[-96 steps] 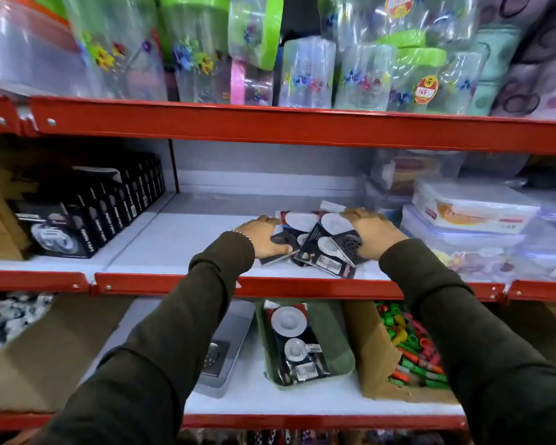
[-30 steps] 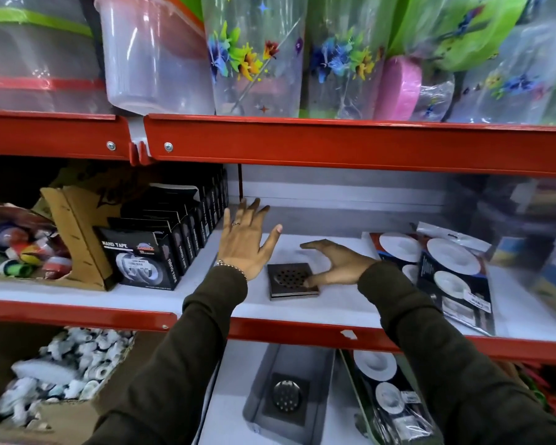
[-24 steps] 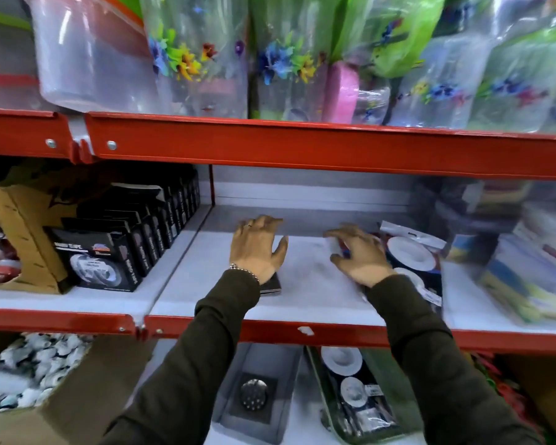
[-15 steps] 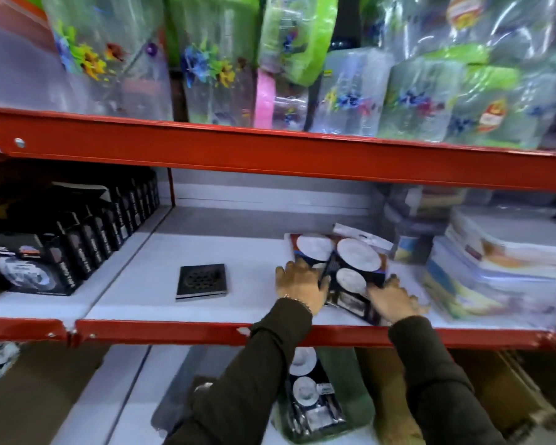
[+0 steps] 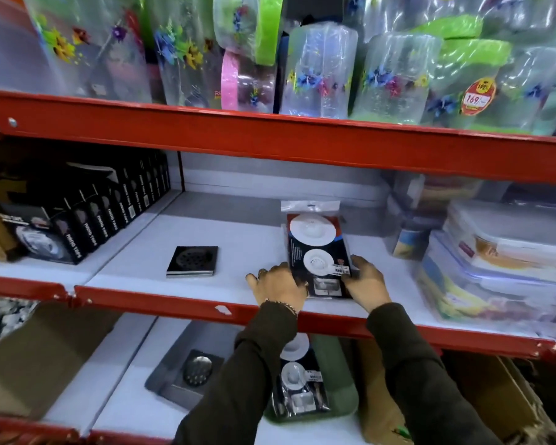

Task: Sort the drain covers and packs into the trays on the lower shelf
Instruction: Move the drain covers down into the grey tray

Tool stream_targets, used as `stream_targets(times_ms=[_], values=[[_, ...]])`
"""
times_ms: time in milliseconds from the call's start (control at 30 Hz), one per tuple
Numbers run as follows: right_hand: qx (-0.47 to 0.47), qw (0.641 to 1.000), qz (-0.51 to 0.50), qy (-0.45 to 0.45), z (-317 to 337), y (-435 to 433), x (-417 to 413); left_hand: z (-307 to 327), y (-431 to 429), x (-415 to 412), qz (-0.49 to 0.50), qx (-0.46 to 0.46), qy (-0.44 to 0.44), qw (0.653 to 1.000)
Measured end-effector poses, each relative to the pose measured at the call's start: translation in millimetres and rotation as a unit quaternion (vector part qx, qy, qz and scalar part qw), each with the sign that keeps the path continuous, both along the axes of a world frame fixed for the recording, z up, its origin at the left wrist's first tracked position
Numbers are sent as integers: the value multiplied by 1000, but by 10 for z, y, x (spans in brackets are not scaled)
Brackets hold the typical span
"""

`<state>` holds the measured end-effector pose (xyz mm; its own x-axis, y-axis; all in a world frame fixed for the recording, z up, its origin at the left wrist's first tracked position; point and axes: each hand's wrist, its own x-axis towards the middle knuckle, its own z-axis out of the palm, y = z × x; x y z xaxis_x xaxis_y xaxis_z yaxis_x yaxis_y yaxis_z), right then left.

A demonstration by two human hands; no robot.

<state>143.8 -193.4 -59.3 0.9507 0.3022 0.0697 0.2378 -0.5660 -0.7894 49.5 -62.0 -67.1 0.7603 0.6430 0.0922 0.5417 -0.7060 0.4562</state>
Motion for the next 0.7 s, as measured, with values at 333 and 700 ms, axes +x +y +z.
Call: stream_targets(times_ms=[333, 700], values=[[46, 997, -21, 53, -81, -557, -211, -57, -341, -249, -9, 4, -1, 1000], [46, 984, 63, -161, 63, -74, -535, -305, 984, -935, -22, 92, -113, 989]])
